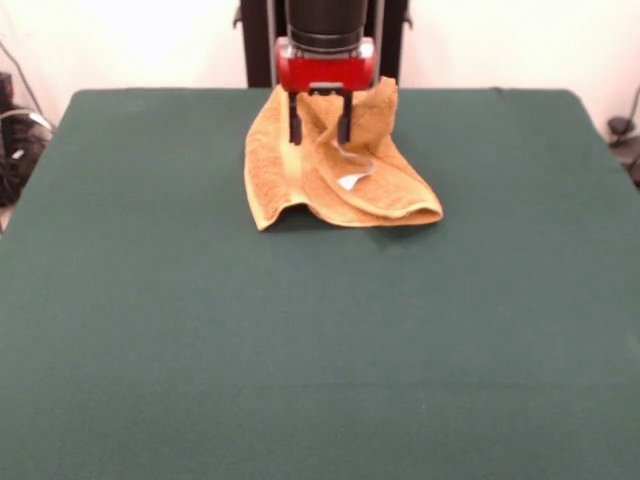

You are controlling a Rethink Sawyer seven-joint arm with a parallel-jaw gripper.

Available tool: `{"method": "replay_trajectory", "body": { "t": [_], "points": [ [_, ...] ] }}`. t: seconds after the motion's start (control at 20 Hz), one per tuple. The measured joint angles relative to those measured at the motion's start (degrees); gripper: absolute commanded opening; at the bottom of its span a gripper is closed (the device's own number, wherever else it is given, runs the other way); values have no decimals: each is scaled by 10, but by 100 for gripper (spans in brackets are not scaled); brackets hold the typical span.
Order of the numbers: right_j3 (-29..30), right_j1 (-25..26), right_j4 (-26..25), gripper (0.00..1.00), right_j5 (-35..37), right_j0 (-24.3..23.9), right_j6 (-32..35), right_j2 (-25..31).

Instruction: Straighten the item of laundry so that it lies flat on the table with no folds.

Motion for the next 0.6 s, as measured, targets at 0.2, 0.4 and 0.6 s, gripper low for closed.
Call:
{"method": "replay_trajectory", "body": {
  "t": [0.2, 0.4, 0.6],
  "points": [
    [0, 0, 0, 100, -7, -1, 0, 0],
    [0, 0, 0, 100, -10, -3, 0, 0],
    [0, 0, 0, 100, -10, -10, 0, 0]
  ]
}}
